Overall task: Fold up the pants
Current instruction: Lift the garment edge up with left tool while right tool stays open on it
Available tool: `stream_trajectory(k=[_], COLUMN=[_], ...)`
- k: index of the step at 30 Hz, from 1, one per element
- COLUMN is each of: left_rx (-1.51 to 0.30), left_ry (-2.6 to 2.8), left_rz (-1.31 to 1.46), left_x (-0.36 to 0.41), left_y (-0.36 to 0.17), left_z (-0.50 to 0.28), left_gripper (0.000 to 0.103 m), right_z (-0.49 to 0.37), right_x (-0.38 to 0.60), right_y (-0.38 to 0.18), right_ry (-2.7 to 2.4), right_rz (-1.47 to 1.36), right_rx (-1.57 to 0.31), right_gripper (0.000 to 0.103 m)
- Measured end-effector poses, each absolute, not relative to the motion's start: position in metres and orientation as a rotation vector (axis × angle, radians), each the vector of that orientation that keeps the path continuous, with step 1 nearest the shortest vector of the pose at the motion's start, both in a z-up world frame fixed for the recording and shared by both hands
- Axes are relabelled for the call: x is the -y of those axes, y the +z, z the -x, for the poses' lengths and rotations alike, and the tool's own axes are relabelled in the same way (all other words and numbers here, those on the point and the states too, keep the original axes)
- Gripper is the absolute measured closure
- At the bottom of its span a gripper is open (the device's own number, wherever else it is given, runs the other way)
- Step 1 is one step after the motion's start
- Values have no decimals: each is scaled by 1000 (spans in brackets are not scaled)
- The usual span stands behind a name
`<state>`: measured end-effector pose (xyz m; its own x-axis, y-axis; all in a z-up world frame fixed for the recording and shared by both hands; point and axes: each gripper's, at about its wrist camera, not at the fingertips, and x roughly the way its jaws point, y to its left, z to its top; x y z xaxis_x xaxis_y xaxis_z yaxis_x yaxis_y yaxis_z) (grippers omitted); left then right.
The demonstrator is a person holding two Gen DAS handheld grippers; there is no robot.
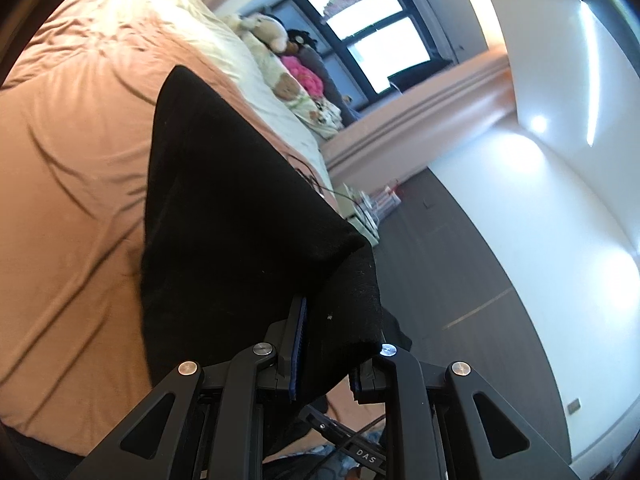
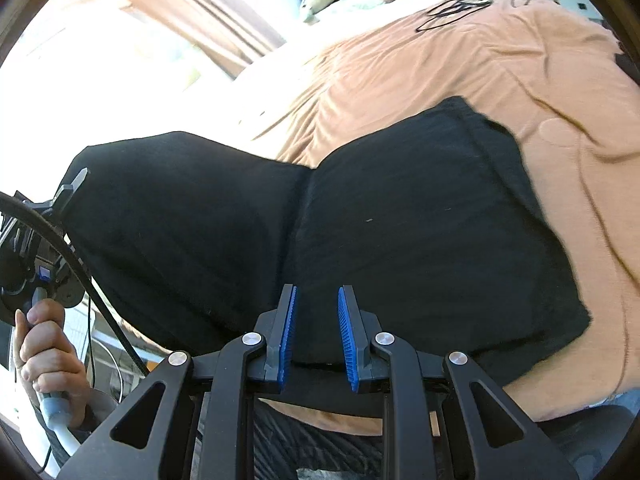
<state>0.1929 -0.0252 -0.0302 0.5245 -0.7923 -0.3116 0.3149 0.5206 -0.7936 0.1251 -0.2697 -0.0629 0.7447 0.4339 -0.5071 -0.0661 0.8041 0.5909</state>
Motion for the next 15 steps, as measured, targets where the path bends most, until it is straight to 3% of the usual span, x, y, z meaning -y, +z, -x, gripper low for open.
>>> stream_trajectory(k=[15], left_rx=[-880], left_ry=[-890], left_rz=[668], left_x=[141], left_y=[-57], left_z=[-196], left_gripper=[84], right_z=[-72], right_x=[337], right_y=[-80], right_ry=[160], right_rz=[-675], right_rx=[-645], right_gripper=[85])
